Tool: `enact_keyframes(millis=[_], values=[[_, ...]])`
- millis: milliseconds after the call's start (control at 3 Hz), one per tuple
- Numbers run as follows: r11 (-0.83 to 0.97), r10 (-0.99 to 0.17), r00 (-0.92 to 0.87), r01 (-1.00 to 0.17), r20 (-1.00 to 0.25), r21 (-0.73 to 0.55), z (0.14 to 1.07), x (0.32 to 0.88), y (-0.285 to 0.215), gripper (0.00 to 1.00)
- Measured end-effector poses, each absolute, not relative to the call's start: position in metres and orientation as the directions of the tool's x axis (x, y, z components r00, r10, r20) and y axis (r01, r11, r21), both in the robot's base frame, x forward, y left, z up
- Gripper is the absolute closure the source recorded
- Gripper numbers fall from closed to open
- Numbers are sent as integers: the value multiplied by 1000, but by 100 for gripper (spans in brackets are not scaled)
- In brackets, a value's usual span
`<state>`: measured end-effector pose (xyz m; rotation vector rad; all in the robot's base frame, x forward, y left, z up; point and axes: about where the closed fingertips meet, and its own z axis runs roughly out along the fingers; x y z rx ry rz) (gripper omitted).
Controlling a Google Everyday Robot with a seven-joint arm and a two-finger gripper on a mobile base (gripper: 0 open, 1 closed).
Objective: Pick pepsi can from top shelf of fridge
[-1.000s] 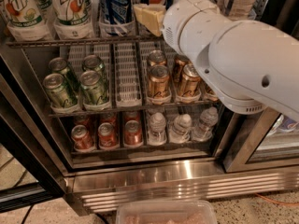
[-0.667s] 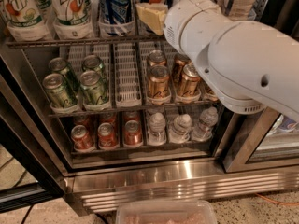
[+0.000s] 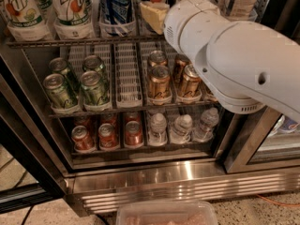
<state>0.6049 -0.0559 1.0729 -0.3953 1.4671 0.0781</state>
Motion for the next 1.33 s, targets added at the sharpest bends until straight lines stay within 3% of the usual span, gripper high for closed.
enact_keyframes(millis=[667, 1000, 1333], values=[[936, -175, 102, -291, -979, -197, 1070, 607, -58, 89], [936, -175, 102, -291, -979, -198, 1070, 607, -57, 100], [932, -184, 108, -297, -977, -208, 1073, 605, -55, 100]])
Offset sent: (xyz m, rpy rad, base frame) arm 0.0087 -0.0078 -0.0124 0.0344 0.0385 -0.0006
